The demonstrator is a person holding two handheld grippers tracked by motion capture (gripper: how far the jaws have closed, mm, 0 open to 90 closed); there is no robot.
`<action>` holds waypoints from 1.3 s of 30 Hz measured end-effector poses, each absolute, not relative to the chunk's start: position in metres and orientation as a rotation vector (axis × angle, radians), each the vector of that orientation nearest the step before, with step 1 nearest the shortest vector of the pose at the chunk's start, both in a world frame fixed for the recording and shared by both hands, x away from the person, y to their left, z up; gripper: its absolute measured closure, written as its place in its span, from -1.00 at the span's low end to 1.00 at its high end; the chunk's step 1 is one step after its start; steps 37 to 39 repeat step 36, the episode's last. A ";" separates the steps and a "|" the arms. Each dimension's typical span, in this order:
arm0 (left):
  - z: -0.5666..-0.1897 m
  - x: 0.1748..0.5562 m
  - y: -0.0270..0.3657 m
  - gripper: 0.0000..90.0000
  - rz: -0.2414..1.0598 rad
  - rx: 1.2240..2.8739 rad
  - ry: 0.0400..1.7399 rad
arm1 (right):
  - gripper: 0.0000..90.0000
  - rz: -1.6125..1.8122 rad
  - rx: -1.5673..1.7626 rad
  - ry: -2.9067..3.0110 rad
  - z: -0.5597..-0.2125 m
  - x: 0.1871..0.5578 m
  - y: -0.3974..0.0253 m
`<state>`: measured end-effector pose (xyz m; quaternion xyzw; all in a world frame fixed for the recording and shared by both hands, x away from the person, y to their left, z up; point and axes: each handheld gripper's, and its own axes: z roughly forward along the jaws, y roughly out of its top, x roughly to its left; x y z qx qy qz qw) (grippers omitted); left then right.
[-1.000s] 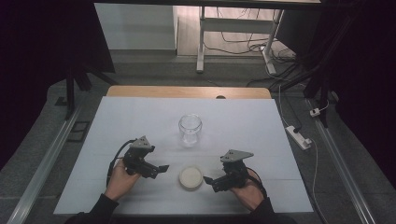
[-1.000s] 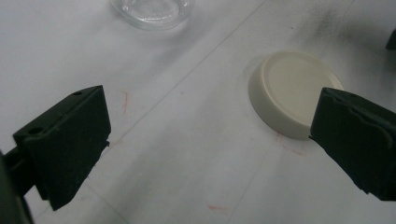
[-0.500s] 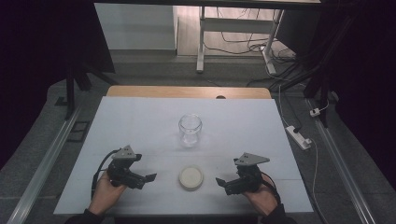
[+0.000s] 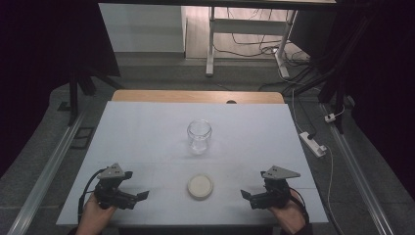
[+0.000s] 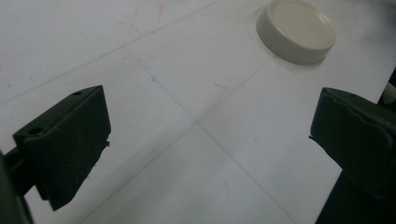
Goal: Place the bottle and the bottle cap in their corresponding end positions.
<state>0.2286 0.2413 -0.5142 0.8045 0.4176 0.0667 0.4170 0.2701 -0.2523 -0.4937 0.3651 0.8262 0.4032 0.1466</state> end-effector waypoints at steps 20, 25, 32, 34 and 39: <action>-0.523 0.189 0.281 -1.00 0.241 1.996 1.207 | -1.00 1.086 1.212 2.299 -0.497 0.242 -0.296; -0.523 0.182 0.284 -1.00 0.274 2.014 1.251 | -1.00 1.090 1.245 2.272 -0.496 0.237 -0.304; -0.525 0.177 0.290 -1.00 0.286 2.042 1.307 | -1.00 1.069 1.257 2.275 -0.496 0.234 -0.308; -0.526 0.178 0.290 -1.00 0.275 2.049 1.312 | -1.00 1.059 1.258 2.279 -0.496 0.234 -0.307; -0.526 0.179 0.290 -1.00 0.266 2.054 1.312 | -1.00 1.048 1.255 2.284 -0.496 0.234 -0.307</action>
